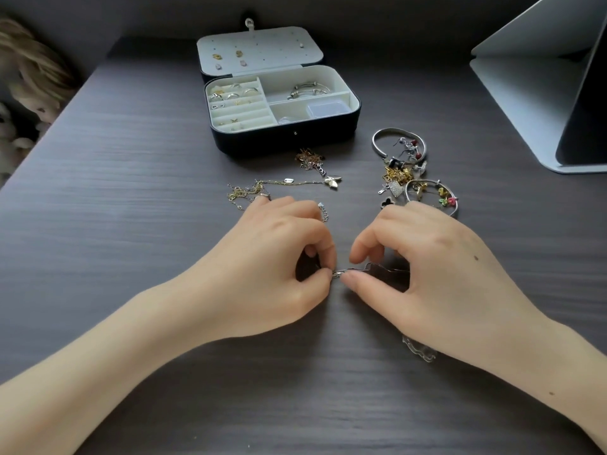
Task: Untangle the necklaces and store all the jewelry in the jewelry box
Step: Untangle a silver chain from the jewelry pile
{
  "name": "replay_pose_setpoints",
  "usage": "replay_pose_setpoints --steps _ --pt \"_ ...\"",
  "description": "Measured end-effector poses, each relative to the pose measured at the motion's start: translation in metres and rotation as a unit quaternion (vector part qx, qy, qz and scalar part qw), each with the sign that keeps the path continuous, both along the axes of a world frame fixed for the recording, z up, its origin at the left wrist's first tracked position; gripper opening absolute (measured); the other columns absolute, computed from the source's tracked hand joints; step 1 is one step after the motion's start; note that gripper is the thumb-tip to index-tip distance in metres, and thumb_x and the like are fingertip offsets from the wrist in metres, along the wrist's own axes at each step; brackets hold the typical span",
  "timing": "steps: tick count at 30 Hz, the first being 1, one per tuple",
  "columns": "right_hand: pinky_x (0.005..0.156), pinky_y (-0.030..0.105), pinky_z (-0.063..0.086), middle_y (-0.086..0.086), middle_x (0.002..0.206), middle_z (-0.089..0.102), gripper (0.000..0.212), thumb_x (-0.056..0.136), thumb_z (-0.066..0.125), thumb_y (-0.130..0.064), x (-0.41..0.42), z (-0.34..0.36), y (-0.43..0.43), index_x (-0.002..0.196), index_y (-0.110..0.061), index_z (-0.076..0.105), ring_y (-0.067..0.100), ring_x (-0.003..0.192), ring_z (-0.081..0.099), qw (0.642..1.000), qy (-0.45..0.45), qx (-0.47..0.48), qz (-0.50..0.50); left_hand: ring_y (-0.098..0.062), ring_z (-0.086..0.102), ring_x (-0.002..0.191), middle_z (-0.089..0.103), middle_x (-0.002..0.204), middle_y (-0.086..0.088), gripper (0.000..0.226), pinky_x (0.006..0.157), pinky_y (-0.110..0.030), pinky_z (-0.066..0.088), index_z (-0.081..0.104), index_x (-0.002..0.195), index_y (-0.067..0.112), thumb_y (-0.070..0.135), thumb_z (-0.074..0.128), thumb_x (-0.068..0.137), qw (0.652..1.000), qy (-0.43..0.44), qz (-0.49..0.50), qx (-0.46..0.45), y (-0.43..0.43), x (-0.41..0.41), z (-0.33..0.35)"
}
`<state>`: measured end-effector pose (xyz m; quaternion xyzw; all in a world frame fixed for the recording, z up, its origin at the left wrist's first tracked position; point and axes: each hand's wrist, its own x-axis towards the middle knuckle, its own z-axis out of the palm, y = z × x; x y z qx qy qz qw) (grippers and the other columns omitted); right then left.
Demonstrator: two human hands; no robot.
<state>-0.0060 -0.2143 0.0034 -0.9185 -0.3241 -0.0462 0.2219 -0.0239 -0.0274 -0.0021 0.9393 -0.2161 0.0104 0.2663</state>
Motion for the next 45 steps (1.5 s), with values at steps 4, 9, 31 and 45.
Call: replay_pose_setpoints --steps 4,9,31,45 --pt "0.061 0.024 0.033 -0.014 0.068 0.049 0.019 0.076 0.047 -0.039 0.000 -0.004 0.003 0.070 -0.026 0.059 0.011 0.066 0.045 1.000 -0.012 -0.015 0.002 -0.008 0.043 0.075 0.048 0.075 0.013 0.014 0.077 -0.033 0.033 0.056 0.070 0.033 0.039 0.045 0.075 1.000 0.004 -0.004 -0.013 0.001 0.000 -0.001" --pt "0.061 0.025 0.032 -0.012 0.066 0.048 0.018 0.075 0.044 -0.034 0.003 -0.006 0.002 0.067 -0.023 0.056 0.011 0.064 0.041 1.000 -0.008 -0.017 0.001 -0.004 0.040 0.076 0.048 0.078 0.015 0.011 0.076 -0.028 0.031 0.054 0.074 0.035 0.040 0.044 0.078 1.000 0.013 -0.017 -0.017 0.003 0.000 -0.001" --pt "0.061 0.020 0.042 -0.019 0.070 0.056 0.008 0.075 0.054 -0.036 0.011 0.010 -0.008 0.068 -0.032 0.057 0.010 0.067 0.052 0.970 0.224 0.090 0.043 -0.007 0.050 0.082 0.052 0.078 0.015 0.017 0.077 -0.029 0.036 0.068 0.077 0.035 0.048 0.056 0.077 0.994 0.023 -0.001 -0.106 -0.003 0.001 0.000" --pt "0.048 0.019 0.036 0.005 0.062 0.058 0.020 0.084 0.056 -0.035 0.013 0.015 -0.009 0.069 -0.023 0.059 0.004 0.047 0.041 0.954 0.277 0.115 0.020 -0.012 0.050 0.081 0.056 0.081 0.012 0.020 0.076 -0.023 0.036 0.064 0.072 0.036 0.047 0.048 0.076 0.976 0.124 -0.007 -0.179 -0.001 0.001 0.003"
